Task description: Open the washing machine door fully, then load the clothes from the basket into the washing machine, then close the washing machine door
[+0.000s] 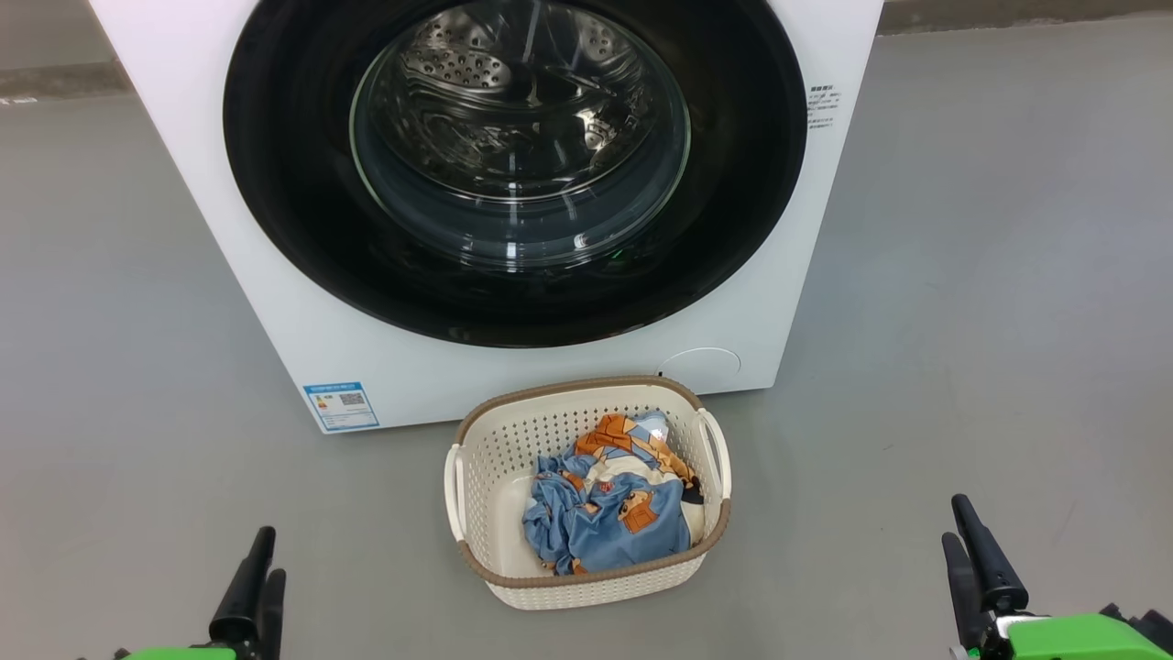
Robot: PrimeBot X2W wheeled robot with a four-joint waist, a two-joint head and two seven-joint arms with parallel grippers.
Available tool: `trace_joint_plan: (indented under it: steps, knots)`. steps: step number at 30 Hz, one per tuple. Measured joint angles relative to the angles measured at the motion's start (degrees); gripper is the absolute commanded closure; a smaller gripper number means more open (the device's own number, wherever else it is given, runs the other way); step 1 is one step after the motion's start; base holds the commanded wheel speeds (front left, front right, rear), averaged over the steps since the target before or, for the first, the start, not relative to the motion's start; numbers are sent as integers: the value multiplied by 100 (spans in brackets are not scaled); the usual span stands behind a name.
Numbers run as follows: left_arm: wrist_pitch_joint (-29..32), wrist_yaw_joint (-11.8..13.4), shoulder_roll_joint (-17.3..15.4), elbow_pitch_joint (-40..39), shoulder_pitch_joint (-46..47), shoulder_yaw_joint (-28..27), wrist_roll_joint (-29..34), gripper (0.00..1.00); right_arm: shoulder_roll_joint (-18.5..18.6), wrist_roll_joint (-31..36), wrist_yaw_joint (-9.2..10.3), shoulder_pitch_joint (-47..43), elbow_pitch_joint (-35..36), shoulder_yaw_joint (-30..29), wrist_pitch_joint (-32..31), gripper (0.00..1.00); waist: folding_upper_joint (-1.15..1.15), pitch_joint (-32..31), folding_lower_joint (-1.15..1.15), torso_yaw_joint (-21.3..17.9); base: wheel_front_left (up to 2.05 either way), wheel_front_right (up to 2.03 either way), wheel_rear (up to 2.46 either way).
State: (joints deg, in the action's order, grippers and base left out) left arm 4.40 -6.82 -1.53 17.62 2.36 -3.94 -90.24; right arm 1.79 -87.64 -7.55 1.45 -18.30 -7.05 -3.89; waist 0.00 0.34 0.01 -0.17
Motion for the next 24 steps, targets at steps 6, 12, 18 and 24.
trace_joint_plan:
  steps: [6, 12, 18, 24]
  knots:
    - [-146, 0, -159, -87, 5, 116, 188, 0, 0, 412, 0, 110, 74, 51, 101, 0, 0, 13, 0, -7, 0, 0, 0]
    - [-242, 0, -226, -186, 16, 133, 483, 0, 1, 856, 0, 122, 123, 77, 204, 0, 0, 26, 0, -12, 0, 0, 0]
    - [-343, -1, -316, -282, 19, 166, 822, 0, 3, 1337, 0, 155, 172, 123, 297, 0, 0, 38, 0, -20, 0, 0, 0]
    - [-431, -1, -435, -364, 32, 245, 1199, 0, 5, 1824, 0, 257, 236, 192, 401, 0, 0, 47, 0, -31, 0, 0, 0]
